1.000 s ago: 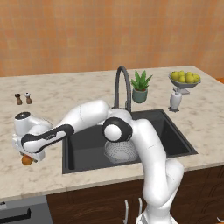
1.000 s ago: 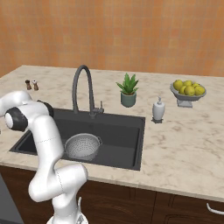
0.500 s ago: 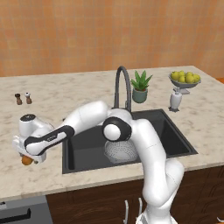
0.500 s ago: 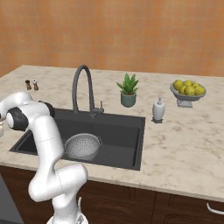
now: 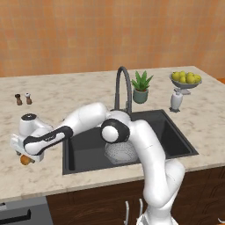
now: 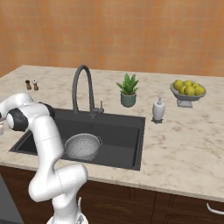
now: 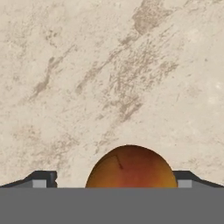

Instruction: Put the colander in the sink, put the peach in the colander, and turn on the sink faucet and pour water over the colander.

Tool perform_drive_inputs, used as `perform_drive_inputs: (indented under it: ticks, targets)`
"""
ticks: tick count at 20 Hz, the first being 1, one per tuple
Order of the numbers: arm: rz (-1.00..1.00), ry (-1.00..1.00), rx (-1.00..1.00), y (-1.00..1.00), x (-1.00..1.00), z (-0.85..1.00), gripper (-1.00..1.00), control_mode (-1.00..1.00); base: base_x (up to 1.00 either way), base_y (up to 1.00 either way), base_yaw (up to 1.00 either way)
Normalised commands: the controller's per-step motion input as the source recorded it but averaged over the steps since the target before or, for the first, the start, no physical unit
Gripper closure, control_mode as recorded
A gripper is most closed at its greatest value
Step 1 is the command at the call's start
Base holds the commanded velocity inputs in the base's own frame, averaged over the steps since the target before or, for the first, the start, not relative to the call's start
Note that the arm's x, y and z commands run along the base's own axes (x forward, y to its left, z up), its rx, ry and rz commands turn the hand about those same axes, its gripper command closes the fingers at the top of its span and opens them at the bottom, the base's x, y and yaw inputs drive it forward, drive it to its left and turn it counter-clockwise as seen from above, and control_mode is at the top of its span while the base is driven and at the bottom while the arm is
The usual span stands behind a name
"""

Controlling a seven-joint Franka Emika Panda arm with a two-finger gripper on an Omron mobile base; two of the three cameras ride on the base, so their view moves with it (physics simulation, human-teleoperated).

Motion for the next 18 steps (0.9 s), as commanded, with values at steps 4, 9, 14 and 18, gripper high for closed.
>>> perform_drive_inputs:
  ticks: [4, 9, 14, 18]
  targets:
    - [0.02, 0.04, 0.0, 0.18, -0.08, -0.32, 1.0, -1.0, 0.0, 0.0, 0.0]
    - [0.0, 0.06, 0.0, -0.08, -0.23, -0.17, 1.0, -1.0, 0.0, 0.0, 0.0]
    - [0.02, 0.02, 0.0, -0.38, -0.23, 0.22, 1.0, -1.0, 0.0, 0.0, 0.0]
    - [0.05, -0.06, 0.0, -0.56, -0.31, 0.45, 1.0, -1.0, 0.0, 0.0, 0.0]
